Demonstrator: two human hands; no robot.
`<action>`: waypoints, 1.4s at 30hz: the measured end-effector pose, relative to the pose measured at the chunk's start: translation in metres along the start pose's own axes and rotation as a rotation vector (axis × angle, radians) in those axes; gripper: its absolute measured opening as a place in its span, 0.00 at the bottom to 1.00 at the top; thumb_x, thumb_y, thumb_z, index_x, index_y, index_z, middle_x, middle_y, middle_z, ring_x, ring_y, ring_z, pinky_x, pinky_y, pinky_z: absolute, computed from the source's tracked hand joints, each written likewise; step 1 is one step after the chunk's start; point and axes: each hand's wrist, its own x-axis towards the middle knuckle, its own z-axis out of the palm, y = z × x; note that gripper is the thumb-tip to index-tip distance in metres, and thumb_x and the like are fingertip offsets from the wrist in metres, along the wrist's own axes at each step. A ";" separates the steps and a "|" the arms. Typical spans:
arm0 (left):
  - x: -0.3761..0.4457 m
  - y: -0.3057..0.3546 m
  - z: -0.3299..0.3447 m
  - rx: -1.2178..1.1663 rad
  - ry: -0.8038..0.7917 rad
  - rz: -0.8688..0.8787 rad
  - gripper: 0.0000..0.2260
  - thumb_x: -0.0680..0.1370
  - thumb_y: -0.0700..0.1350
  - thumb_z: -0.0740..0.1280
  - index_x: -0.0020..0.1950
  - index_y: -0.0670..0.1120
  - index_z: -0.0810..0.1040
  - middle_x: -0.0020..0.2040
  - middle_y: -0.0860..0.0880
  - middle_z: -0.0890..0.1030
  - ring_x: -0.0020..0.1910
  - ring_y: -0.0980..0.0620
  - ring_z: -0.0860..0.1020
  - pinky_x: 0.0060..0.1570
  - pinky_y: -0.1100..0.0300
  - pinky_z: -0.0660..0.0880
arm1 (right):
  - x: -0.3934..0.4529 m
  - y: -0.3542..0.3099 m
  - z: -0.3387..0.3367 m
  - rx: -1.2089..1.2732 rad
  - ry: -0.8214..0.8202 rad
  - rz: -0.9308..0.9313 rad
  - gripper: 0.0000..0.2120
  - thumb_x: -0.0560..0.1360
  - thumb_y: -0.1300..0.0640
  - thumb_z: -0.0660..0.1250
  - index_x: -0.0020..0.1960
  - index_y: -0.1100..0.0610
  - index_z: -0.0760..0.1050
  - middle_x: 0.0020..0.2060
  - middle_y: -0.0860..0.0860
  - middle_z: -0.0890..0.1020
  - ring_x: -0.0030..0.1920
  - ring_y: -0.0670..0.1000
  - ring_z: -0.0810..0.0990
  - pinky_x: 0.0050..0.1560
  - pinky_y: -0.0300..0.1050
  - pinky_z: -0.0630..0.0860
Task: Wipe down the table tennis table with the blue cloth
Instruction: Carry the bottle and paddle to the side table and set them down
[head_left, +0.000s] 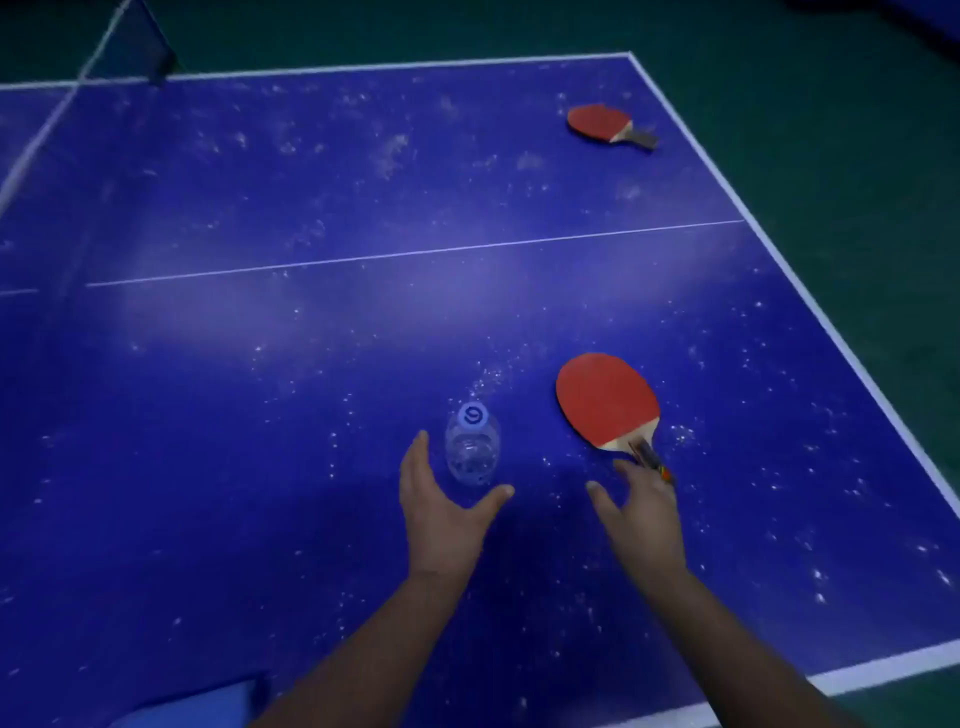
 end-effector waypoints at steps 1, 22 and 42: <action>0.007 0.001 0.004 -0.009 0.005 0.001 0.52 0.66 0.55 0.82 0.81 0.57 0.54 0.80 0.56 0.55 0.79 0.56 0.55 0.74 0.56 0.59 | 0.011 0.004 0.000 -0.037 0.026 -0.015 0.26 0.78 0.46 0.69 0.72 0.58 0.72 0.72 0.53 0.71 0.71 0.56 0.67 0.65 0.55 0.73; 0.048 0.002 0.048 -0.023 0.111 -0.093 0.31 0.64 0.52 0.83 0.59 0.67 0.69 0.58 0.61 0.78 0.55 0.64 0.78 0.50 0.70 0.76 | 0.116 0.059 -0.005 -0.185 -0.082 0.115 0.14 0.74 0.48 0.74 0.48 0.57 0.74 0.44 0.53 0.78 0.47 0.57 0.77 0.41 0.52 0.77; -0.084 0.010 0.069 -0.042 -0.084 0.000 0.37 0.65 0.53 0.83 0.69 0.55 0.69 0.66 0.55 0.76 0.61 0.55 0.77 0.60 0.55 0.77 | -0.048 0.124 -0.101 -0.075 -0.084 0.229 0.13 0.76 0.51 0.71 0.44 0.58 0.71 0.36 0.52 0.76 0.35 0.52 0.74 0.31 0.46 0.65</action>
